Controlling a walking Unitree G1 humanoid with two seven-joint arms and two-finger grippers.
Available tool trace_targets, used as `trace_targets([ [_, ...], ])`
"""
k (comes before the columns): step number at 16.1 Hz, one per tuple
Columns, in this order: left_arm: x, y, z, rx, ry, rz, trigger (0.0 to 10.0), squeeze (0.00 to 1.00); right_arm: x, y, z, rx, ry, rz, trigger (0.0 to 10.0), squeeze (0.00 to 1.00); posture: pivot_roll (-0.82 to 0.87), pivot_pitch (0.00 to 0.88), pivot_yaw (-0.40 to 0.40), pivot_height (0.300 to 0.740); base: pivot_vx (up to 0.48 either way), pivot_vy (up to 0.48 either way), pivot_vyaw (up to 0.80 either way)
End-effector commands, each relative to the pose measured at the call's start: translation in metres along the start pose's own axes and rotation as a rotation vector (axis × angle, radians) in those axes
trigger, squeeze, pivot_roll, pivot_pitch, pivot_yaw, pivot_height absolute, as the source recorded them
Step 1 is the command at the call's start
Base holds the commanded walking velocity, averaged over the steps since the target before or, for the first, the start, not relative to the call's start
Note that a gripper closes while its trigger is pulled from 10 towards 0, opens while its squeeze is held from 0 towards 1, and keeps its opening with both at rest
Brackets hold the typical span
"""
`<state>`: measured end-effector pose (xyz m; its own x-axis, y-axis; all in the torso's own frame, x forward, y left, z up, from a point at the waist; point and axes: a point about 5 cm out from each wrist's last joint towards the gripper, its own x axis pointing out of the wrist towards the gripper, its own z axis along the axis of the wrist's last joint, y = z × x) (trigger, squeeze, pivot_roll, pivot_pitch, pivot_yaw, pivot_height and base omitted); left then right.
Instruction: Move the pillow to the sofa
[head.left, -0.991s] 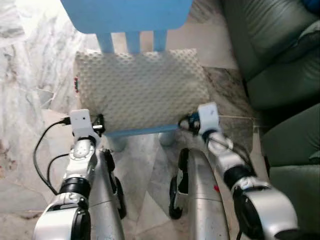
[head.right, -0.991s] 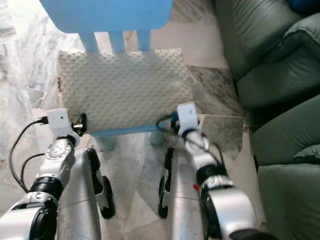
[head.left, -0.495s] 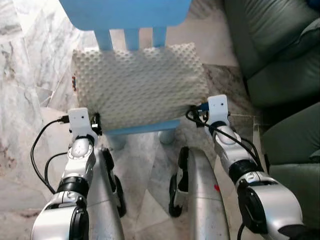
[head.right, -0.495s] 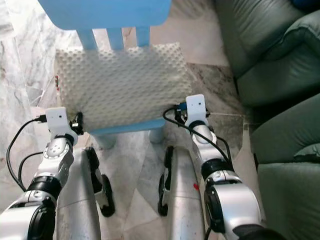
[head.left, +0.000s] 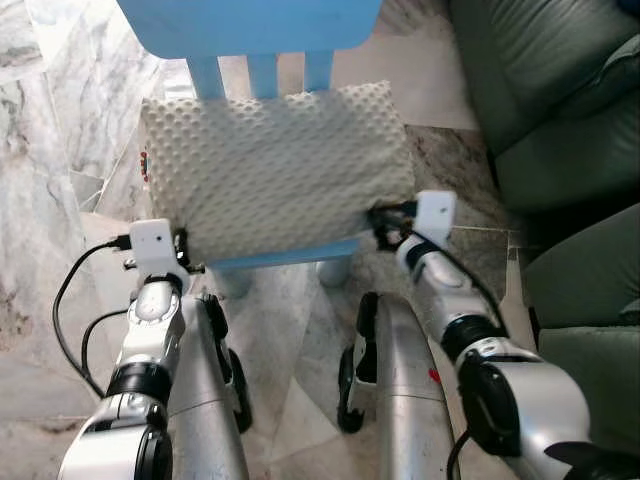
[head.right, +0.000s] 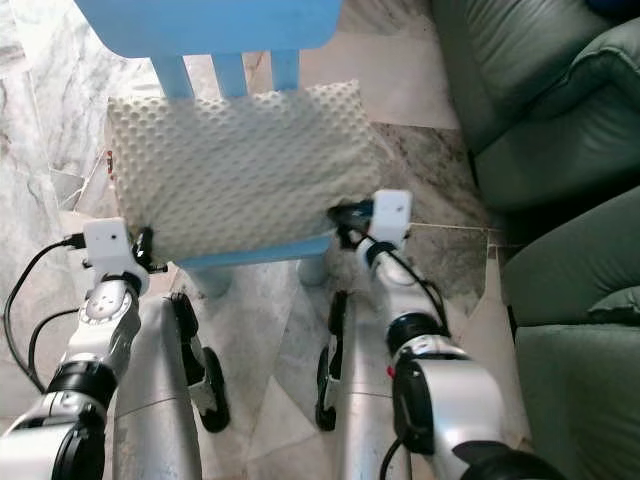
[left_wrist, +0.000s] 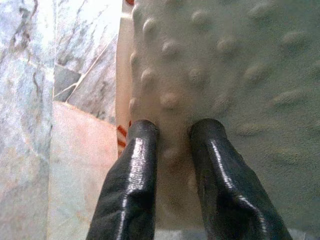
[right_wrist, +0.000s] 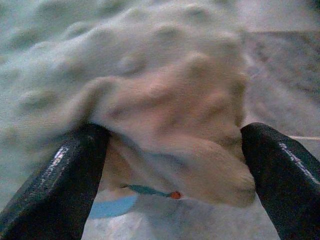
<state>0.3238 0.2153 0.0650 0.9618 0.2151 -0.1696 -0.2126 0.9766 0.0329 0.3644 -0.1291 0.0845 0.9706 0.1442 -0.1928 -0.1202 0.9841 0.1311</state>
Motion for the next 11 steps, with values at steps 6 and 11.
trace_targets([
  [6,-0.013,0.01,-0.018,0.011,0.064,-0.001,0.0,0.0,-0.005,0.014,-0.025,0.124,0.111,0.058,0.0,0.0,0.18,0.45,-0.074,0.556,0.0,0.0,0.0],
  [11,-0.016,0.006,-0.019,0.004,0.075,-0.012,0.0,0.0,-0.009,0.005,-0.033,0.127,0.139,0.02,0.0,0.0,0.18,0.442,-0.075,0.556,0.0,0.0,0.0],
])
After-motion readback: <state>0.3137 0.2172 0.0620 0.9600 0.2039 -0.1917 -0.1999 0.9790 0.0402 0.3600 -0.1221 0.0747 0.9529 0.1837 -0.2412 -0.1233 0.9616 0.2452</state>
